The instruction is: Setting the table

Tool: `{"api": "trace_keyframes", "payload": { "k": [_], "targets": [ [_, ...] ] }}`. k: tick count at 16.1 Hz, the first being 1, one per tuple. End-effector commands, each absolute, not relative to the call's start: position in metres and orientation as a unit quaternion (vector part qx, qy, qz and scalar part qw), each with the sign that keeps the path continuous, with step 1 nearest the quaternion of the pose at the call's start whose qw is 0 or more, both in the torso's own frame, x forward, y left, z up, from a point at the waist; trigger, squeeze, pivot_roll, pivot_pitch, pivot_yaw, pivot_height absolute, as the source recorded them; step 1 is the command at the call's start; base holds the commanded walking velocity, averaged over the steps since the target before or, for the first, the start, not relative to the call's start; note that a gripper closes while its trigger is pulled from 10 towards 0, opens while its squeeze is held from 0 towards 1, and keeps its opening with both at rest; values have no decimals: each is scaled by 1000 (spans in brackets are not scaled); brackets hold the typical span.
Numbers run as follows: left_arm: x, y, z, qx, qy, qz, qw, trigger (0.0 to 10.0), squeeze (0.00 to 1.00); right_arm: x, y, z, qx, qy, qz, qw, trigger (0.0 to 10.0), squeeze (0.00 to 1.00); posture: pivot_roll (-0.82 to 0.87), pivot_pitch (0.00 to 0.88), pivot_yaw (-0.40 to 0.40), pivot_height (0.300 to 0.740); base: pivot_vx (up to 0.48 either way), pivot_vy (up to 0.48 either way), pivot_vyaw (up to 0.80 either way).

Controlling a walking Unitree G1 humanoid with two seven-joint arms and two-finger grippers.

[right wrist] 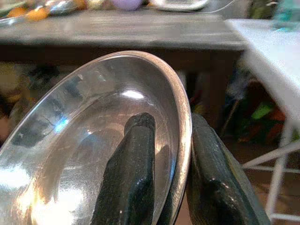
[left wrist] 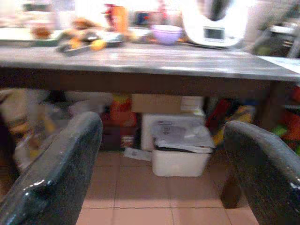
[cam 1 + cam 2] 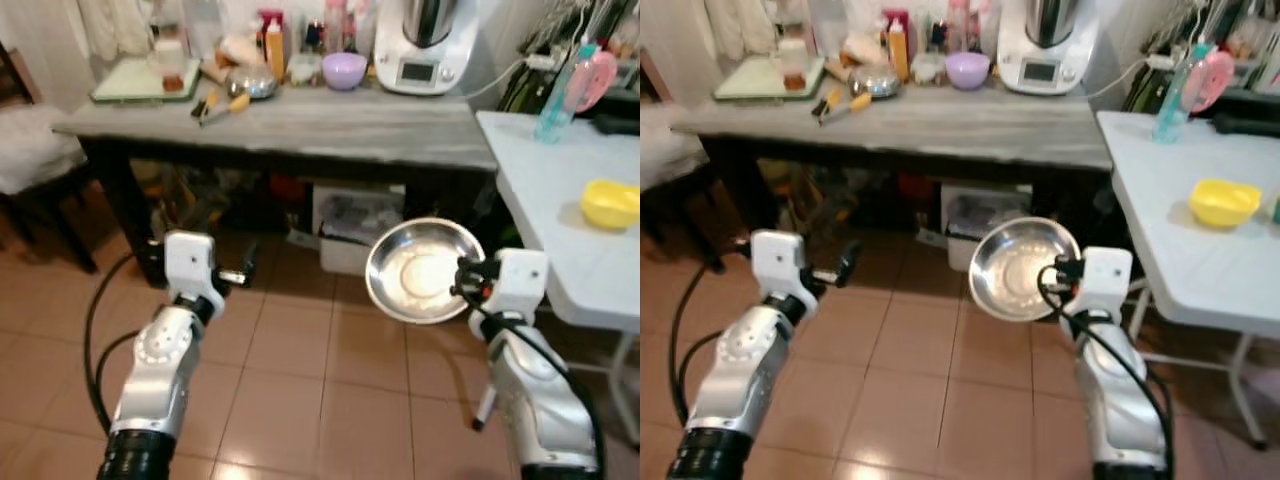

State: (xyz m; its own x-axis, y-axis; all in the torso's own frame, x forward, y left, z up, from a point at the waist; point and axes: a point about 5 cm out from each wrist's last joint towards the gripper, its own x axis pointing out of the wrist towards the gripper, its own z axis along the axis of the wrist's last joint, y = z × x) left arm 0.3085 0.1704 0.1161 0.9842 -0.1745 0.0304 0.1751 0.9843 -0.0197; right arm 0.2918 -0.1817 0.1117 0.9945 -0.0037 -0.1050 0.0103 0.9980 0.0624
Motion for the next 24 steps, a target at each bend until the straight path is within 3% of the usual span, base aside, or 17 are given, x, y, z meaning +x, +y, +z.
{"api": "trace_keyframes", "payload": {
  "k": [1,5,9,11,16,24],
  "targets": [
    [310,175,113,-19,-15,-54,998,10000,0,303,-168,118,21,33,25,999,10000,0,50,0,-70,740,0,0,0],
    [304,186,104,-4,-8,-21,1000,10000,0,307,-165,124,23,12,27,999,10000,0,41,0,-49,740,0,0,0],
    [297,193,97,-11,-4,5,1000,10000,0,298,-181,118,13,14,14,1000,10000,0,9,0,-21,740,0,0,0],
    [299,187,96,-29,-3,-4,1000,10000,0,294,-183,117,11,13,9,1000,10000,0,-7,0,-14,740,0,0,0],
    [317,132,95,-39,7,-94,995,10000,0,278,-182,110,11,19,-5,1000,10000,0,-101,0,49,740,0,0,0],
    [328,118,92,-28,16,-127,991,10000,0,277,-167,112,15,19,14,1000,10000,0,-138,0,57,740,0,0,0]
  ]
}}
